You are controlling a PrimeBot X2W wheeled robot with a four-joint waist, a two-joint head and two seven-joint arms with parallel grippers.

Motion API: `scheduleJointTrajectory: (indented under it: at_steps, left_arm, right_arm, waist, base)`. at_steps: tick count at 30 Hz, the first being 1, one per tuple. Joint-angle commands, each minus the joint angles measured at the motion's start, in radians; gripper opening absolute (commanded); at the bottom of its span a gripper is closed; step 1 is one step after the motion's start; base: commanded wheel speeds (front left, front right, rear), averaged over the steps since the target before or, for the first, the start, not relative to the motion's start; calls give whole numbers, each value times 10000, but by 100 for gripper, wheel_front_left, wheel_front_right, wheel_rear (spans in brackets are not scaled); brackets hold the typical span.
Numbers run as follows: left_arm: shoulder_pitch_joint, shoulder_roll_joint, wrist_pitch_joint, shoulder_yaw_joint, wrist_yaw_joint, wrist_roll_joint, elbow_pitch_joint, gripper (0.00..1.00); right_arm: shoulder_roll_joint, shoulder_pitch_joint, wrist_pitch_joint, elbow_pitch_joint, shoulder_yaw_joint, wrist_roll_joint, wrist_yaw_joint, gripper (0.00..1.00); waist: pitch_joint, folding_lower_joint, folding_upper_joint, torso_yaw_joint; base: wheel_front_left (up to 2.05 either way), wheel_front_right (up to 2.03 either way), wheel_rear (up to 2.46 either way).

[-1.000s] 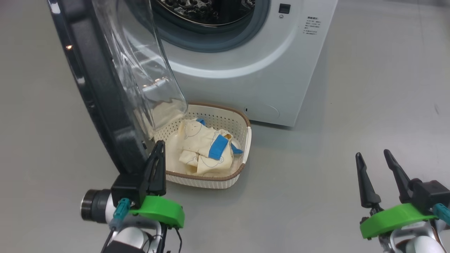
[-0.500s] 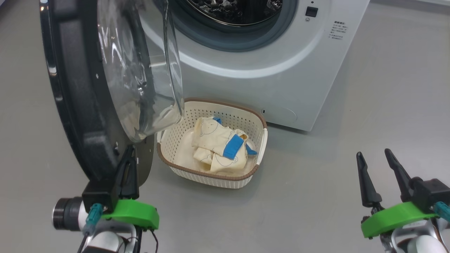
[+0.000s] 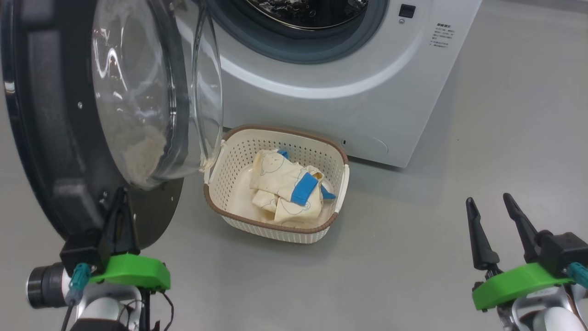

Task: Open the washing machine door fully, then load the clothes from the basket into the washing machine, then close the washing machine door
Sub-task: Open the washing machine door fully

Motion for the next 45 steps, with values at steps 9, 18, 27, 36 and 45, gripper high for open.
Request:
scheduleJointTrajectory:
  at_steps: [9,18,27,36,45]
  left_arm:
    - [-436,548,-265,1289,1382,-306,261,0]
    - [-891,644,-301,2001,1179,-413,943,0]
    - [-1444,523,-304,2679,967,-227,1503,0]
    - [-2091,518,-305,3354,633,-36,2219,0]
    - [-2911,603,-305,3991,240,294,3124,0]
  right_arm:
    - [-87,-325,13,-410,267,-61,75,100]
    - [-87,-441,41,-457,309,-102,75,100]
    - [-87,-569,114,-551,335,-180,75,100]
    - [-87,-695,172,-656,374,-257,75,100]
    - [-87,-836,214,-712,403,-262,75,100]
  waist:
    - [159,0,0,-45]
    - [381,0,0,-36]
    - [644,0,0,-60]
    - [938,0,0,-175]
    - [1152,0,0,-276]
  base:
    - [0,0,0]
    - [0,0,0]
    - [0,0,0]
    - [0,0,0]
    - [0,0,0]
